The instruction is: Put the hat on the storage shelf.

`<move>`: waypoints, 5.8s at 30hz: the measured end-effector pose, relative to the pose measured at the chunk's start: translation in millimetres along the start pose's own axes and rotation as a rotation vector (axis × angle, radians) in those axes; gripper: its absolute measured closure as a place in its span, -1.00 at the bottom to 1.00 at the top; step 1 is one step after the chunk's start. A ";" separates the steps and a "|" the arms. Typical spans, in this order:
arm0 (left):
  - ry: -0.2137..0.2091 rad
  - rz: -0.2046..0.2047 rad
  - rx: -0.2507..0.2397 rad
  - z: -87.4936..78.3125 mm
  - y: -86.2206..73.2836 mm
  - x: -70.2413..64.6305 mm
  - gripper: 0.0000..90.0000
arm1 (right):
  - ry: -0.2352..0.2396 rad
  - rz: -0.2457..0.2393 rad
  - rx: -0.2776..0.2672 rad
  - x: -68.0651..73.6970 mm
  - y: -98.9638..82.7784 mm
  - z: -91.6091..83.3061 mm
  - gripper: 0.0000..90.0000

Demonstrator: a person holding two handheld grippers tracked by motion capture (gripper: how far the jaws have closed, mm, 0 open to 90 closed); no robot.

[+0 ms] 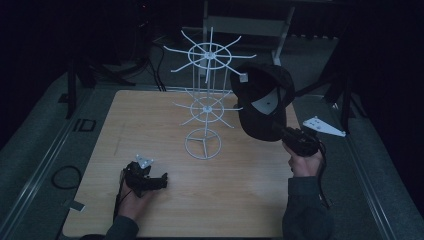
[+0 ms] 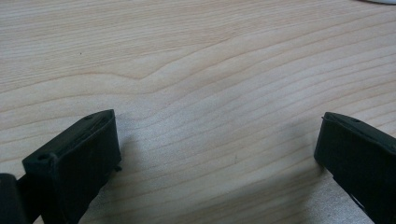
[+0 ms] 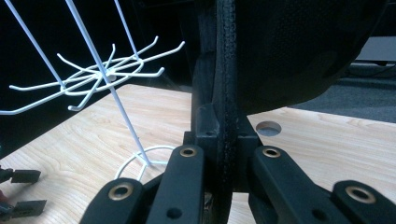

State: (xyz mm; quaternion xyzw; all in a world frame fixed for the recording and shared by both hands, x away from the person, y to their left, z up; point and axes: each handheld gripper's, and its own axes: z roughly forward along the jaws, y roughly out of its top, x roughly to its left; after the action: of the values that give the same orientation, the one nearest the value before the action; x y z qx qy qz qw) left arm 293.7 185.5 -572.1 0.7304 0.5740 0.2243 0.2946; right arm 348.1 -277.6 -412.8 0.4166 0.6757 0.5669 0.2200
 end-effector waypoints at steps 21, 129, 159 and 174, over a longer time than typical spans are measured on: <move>-0.001 -0.002 0.000 0.0 0.0 -0.1 -1.00 | -0.026 -0.037 -0.025 4.8 12.2 -4.7 0.92; 0.000 0.000 0.000 0.0 0.0 0.0 -1.00 | -0.014 -0.157 -0.124 29.2 69.0 -4.4 0.92; -0.001 -0.002 0.000 0.1 -0.1 -0.2 -1.00 | 0.046 -0.215 -0.066 32.4 49.2 4.2 0.91; -0.001 -0.003 -0.001 0.1 -0.1 -0.2 -1.00 | 0.077 -0.234 0.011 29.8 38.7 15.5 0.87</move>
State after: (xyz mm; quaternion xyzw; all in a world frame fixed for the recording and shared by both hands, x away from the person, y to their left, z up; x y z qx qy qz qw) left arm 293.7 185.3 -572.2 0.7294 0.5749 0.2237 0.2956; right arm 355.6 -244.0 -375.0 0.3140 0.7307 0.5492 0.2565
